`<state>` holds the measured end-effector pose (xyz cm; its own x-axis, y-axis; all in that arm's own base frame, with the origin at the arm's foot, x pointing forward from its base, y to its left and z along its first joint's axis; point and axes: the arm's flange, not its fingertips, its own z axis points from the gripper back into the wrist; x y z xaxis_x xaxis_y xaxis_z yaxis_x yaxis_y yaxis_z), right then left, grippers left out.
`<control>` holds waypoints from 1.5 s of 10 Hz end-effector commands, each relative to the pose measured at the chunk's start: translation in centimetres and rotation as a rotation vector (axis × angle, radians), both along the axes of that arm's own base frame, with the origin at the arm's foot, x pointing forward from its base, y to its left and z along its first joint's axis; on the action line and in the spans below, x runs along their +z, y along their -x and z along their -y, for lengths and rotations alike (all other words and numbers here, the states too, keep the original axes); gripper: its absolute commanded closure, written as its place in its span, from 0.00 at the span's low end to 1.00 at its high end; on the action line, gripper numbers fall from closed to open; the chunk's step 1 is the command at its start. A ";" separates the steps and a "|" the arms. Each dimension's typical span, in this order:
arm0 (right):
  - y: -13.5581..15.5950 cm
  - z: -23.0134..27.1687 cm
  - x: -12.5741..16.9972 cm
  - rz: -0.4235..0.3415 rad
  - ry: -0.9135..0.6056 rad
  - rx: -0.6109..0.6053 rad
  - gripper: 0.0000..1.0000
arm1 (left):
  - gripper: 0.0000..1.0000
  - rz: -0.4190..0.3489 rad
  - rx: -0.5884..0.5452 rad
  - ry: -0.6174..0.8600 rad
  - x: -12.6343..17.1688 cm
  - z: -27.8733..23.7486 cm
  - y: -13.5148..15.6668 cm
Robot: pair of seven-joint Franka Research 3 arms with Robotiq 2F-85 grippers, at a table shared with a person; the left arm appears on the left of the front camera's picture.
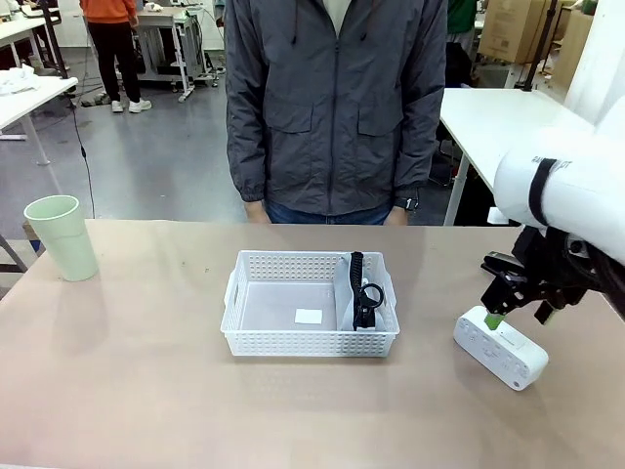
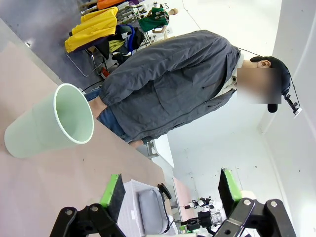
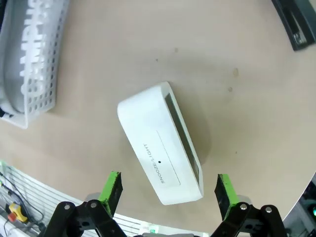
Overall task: Efficiently arrange items inside the basket to fit them all.
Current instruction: Pick up the Digital clock and place it inside the Organizing basket.
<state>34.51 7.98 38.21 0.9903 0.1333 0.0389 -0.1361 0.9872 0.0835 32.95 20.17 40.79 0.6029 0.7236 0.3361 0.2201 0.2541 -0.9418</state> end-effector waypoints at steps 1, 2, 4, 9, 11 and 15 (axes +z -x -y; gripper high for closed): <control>1.8 -0.3 -0.7 -0.016 0.028 -0.048 0.00 | 0.00 0.023 0.000 0.004 0.0 0.0 0.2; 1.8 -0.2 -0.9 -0.014 0.020 -0.047 0.00 | 0.00 0.023 0.000 0.004 0.0 0.0 0.2; 1.8 -0.1 -0.9 0.003 0.016 0.015 0.00 | 0.00 0.023 0.000 0.004 0.0 0.0 0.2; 2.6 -0.2 -1.8 0.219 0.083 0.576 0.00 | 0.00 0.023 0.000 0.004 0.0 0.0 0.2; 2.4 -0.3 -2.1 0.215 0.072 0.657 0.00 | 0.00 0.023 0.000 0.004 0.0 0.0 0.2; 2.2 -0.8 -2.4 0.149 0.091 0.632 0.00 | 0.00 0.023 0.000 0.004 0.0 0.0 0.2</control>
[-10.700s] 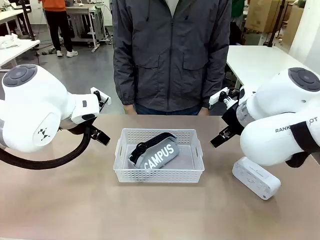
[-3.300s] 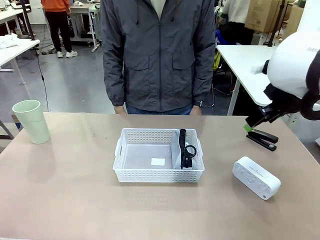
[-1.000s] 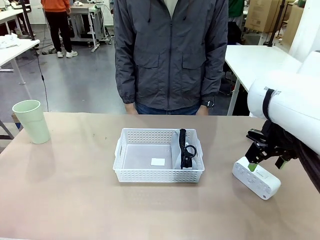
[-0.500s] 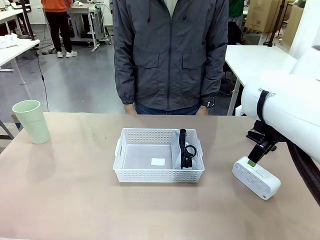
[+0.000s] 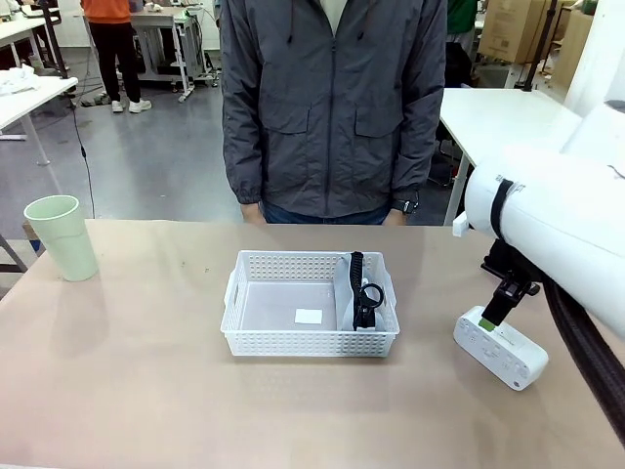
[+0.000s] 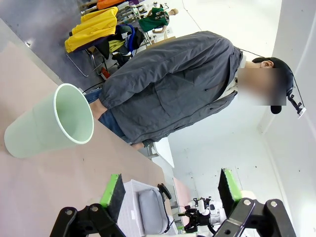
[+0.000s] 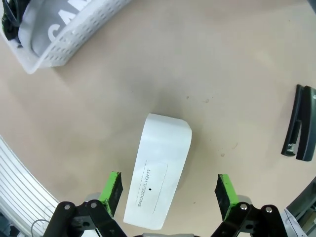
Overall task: Efficiently arrange items inside the basket to fit them all.
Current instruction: Pick up the Digital clock and place it inside the Organizing basket.
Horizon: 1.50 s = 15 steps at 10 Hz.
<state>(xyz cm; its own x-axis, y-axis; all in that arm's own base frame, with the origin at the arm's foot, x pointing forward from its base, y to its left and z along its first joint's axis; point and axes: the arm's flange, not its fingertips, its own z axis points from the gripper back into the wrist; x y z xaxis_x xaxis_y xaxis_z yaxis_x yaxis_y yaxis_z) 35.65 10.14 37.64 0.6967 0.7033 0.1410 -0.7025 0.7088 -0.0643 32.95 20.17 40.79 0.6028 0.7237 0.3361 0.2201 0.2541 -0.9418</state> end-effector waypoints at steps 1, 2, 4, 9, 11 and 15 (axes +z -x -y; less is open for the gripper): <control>3.4 0.9 -2.1 -0.025 0.007 0.021 0.00 | 0.00 0.023 0.000 0.004 0.0 0.0 0.2; 3.4 0.3 -2.8 -0.048 0.023 0.035 0.00 | 0.00 0.023 0.000 0.004 0.0 0.0 0.2; 3.3 -0.8 -5.1 -0.133 0.059 0.010 0.00 | 0.00 0.023 0.000 0.004 0.0 0.0 0.2; 2.8 0.1 -7.3 -0.191 0.011 -0.053 0.00 | 0.00 0.023 0.000 0.004 0.0 0.0 0.2; 2.6 0.5 -7.5 -0.204 -0.020 -0.086 0.00 | 0.00 0.023 0.000 0.004 0.0 0.0 0.2; 2.3 0.9 -7.4 -0.192 -0.077 -0.130 0.12 | 0.00 0.023 0.000 0.004 0.0 0.0 0.2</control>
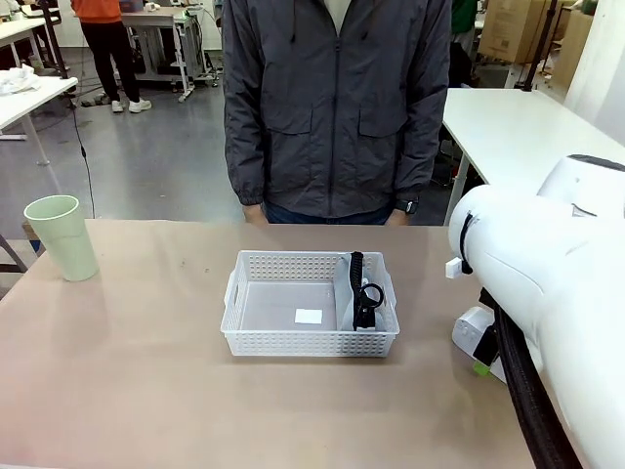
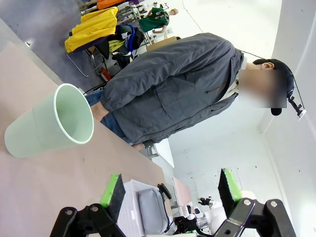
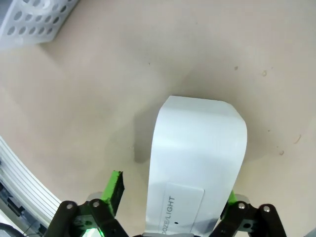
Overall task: Efficiently arrange items inside the basket to fit them all.
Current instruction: Pick up the Digital clock and place it inside the Organizing basket.
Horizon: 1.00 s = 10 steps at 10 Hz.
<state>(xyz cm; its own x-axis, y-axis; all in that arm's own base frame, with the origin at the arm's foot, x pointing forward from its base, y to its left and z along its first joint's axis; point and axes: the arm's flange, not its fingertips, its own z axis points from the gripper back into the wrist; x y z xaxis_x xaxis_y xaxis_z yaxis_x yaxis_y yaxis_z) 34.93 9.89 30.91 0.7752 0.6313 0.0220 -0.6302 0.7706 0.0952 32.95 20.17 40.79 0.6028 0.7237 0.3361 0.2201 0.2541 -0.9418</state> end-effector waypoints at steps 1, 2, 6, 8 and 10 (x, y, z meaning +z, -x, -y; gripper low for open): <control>1.3 0.9 -0.6 -0.005 -0.060 -0.094 0.60 | 0.00 0.023 0.000 0.004 0.0 0.0 0.2; 1.2 1.0 -0.5 -0.002 -0.093 -0.100 0.72 | 0.00 0.023 0.000 0.004 0.0 0.0 0.2; 1.1 1.2 -0.5 -0.004 -0.089 -0.127 0.96 | 0.00 0.023 0.000 0.004 0.0 0.0 0.2; 1.1 1.4 -0.4 -0.001 -0.100 -0.139 1.00 | 0.00 0.023 0.000 0.004 0.0 0.0 0.2; 1.2 2.5 1.2 -0.034 -0.244 -0.267 1.00 | 0.00 0.023 0.000 0.004 0.0 0.0 0.2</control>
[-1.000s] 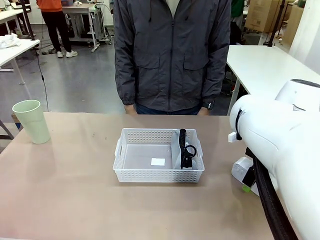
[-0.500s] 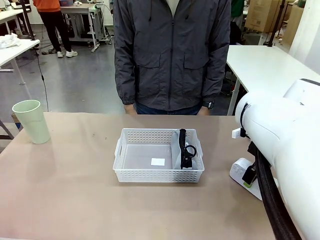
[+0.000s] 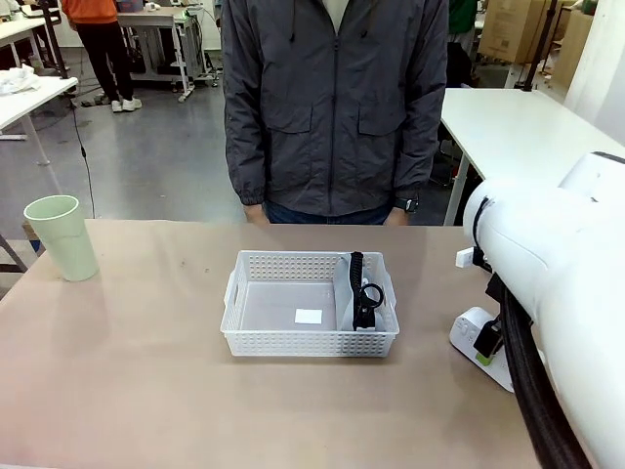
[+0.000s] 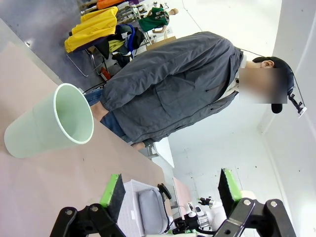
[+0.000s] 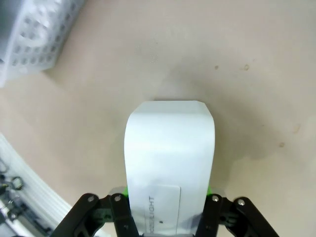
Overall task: Efficiently arrange items inside the basket to fit them all.
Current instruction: Pick up the Digital clock and place it inside the Organizing basket.
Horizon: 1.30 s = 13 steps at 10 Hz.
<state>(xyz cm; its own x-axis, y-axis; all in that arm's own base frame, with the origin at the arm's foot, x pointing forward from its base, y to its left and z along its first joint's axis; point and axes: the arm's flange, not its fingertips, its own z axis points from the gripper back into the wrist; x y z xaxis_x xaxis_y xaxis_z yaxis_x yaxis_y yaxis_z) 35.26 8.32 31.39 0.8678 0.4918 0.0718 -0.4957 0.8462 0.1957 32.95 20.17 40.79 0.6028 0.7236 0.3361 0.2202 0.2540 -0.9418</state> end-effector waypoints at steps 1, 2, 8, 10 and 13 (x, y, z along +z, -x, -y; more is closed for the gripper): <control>1.7 1.8 2.2 -0.022 -0.274 -0.202 1.00 | 0.00 0.023 0.000 0.004 0.0 0.0 0.2; 1.4 2.1 3.8 -0.099 -0.348 -0.429 1.00 | 0.00 0.023 0.000 0.004 0.0 0.0 0.2; 4.6 3.0 7.9 -0.026 -0.609 -0.803 1.00 | 0.00 0.023 0.000 0.004 0.0 0.0 0.2; 0.8 3.3 8.3 -0.182 -0.508 -0.710 1.00 | 0.00 0.023 0.000 0.004 0.0 0.0 0.2; 0.5 2.9 8.5 -0.160 -0.523 -0.729 0.48 | 0.00 0.023 0.000 0.004 0.0 0.0 0.2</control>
